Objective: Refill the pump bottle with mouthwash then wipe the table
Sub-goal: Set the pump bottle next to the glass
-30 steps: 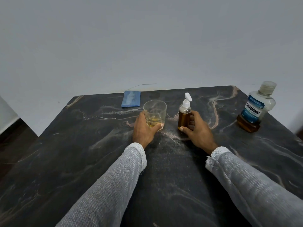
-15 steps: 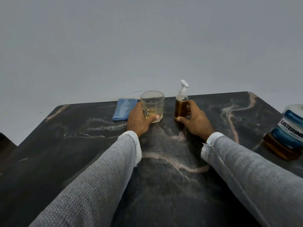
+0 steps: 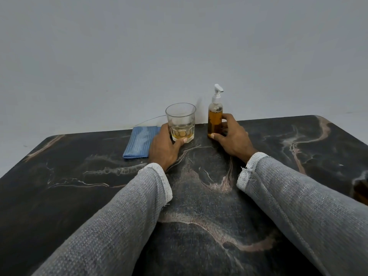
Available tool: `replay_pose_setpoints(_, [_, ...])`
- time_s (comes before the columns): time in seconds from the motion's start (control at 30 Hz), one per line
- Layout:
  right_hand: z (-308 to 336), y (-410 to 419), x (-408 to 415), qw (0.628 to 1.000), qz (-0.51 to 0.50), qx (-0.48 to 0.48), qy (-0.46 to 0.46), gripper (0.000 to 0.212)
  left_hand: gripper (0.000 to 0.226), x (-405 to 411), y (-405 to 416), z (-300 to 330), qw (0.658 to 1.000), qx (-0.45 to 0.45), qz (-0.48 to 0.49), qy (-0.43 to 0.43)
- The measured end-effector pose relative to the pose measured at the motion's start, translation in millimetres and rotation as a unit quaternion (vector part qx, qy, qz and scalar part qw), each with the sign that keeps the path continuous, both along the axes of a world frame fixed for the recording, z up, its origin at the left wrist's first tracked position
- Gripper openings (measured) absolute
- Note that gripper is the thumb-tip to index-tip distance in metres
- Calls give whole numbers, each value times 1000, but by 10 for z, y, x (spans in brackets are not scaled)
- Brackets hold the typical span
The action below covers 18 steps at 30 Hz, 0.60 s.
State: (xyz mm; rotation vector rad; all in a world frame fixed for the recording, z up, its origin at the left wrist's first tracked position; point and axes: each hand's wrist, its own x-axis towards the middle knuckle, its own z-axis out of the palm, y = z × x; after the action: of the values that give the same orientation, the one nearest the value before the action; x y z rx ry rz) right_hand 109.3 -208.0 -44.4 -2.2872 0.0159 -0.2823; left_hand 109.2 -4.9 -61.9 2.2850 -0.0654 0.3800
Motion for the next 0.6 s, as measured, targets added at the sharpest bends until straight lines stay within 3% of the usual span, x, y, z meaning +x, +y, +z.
replay_pose_setpoints(0.3, [-74,12,39,1000,-19,-1,-17,66,54,40,-23,-44,999,24,22,-2])
replay_pose_setpoints(0.6, [-119,39,143,994,-59,-90,-17,55,51,49,-36,-42,998,44,42,2])
